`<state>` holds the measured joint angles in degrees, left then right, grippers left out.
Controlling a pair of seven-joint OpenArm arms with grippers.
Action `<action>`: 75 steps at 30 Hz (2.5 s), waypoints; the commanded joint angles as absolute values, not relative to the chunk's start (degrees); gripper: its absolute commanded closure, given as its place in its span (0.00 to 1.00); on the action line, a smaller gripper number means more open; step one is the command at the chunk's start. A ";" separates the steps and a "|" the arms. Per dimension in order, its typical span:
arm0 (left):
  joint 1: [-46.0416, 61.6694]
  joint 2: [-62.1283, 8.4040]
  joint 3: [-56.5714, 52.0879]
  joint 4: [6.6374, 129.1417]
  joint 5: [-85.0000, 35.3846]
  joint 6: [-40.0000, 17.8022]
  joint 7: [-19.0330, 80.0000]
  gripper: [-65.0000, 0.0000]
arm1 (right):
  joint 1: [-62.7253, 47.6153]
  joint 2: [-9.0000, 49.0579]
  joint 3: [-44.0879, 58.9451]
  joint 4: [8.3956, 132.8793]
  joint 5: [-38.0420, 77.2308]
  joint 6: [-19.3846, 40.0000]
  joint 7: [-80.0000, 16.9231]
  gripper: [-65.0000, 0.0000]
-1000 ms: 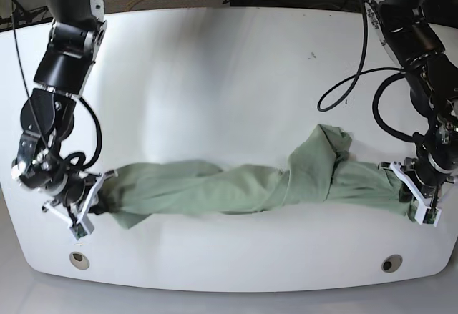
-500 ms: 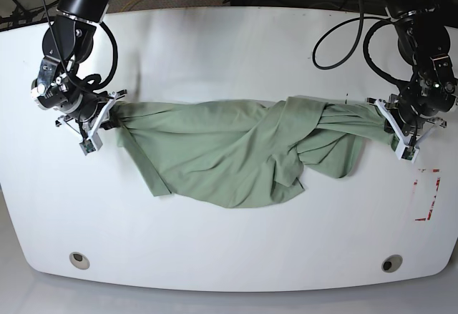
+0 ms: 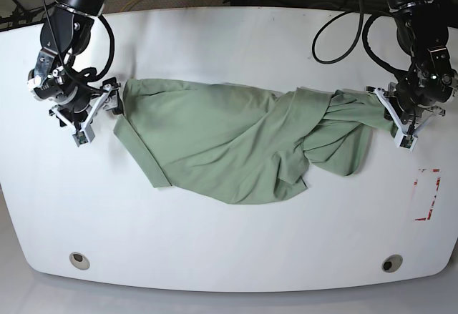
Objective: Fold the T-shirt properly
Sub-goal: 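Lay the shirt down and regrasp its edge with the right gripper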
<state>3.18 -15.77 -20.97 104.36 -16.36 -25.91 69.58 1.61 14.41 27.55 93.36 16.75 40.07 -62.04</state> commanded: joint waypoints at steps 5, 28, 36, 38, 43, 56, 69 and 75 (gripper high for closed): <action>2.42 -16.75 -21.05 105.27 -16.31 -25.80 68.70 1.00 | 11.56 15.78 21.05 91.12 17.27 40.00 -60.88 0.27; 2.42 -15.52 -20.79 105.27 -16.31 -25.80 68.70 1.00 | 43.56 15.52 -7.78 38.64 17.27 40.00 -34.59 0.27; 2.42 -15.43 -20.79 105.27 -16.31 -25.80 68.70 1.00 | 47.16 13.67 -12.97 27.21 17.27 40.00 -25.89 0.27; 2.24 -15.43 -20.79 105.27 -16.31 -25.80 68.70 1.00 | 47.16 12.88 -14.81 26.24 17.27 40.00 -24.57 0.27; 2.24 -15.43 -20.70 105.27 -16.31 -25.80 68.70 1.00 | 46.90 12.18 -15.60 23.16 17.19 40.00 -21.93 0.27; 2.51 -15.43 -20.70 105.27 -16.31 -25.80 68.70 1.00 | 43.82 8.57 -15.52 23.43 7.60 40.00 -20.70 0.27; 2.15 -15.43 -20.70 105.27 -16.31 -25.80 68.70 1.00 | 42.15 6.55 -15.60 28.79 7.60 40.00 -25.19 0.27; 2.15 -15.43 -20.70 105.27 -16.22 -25.80 68.70 1.00 | 41.19 5.67 -15.43 28.79 7.60 40.00 -25.01 0.34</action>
